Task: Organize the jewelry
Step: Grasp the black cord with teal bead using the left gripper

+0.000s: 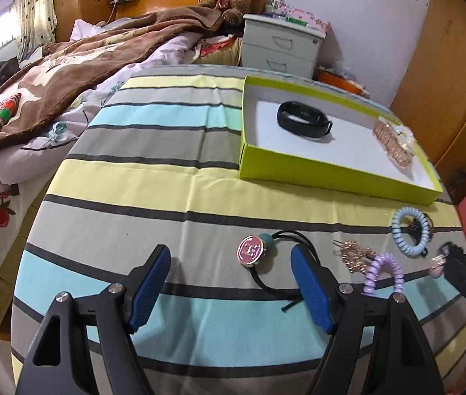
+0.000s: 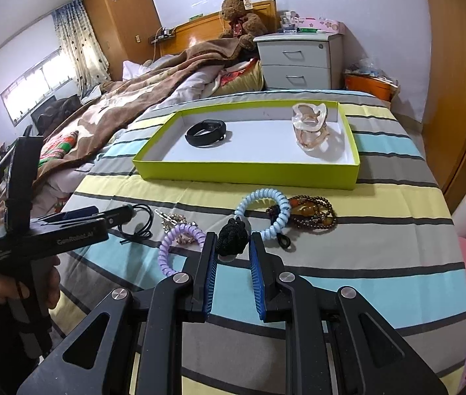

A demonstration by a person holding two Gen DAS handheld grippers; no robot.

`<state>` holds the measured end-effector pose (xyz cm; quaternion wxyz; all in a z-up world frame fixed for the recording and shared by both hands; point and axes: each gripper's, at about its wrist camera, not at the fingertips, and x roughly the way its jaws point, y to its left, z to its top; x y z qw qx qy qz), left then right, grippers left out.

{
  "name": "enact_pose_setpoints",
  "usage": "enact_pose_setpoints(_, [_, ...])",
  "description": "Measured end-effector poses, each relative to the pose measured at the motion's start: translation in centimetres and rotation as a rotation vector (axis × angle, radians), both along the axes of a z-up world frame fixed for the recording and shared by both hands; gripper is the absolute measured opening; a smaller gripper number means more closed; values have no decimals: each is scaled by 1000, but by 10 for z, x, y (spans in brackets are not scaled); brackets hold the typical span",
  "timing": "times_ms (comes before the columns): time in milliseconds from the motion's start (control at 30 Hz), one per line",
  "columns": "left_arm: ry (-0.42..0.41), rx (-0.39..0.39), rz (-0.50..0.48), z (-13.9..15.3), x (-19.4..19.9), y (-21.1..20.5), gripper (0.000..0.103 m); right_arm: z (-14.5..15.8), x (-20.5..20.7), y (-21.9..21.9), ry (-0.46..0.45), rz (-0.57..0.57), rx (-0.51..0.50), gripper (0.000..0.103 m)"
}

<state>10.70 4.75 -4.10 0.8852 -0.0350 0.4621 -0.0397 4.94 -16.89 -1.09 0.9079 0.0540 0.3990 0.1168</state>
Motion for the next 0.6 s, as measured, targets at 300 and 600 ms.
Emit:
enact_pose_setpoints(300, [-17, 108, -12, -4, 4, -14, 59, 3, 2, 3, -29, -1, -61, 20])
enact_pose_setpoints(600, [-30, 128, -39, 0, 4, -23, 22, 4, 2, 1, -31, 1, -61, 20])
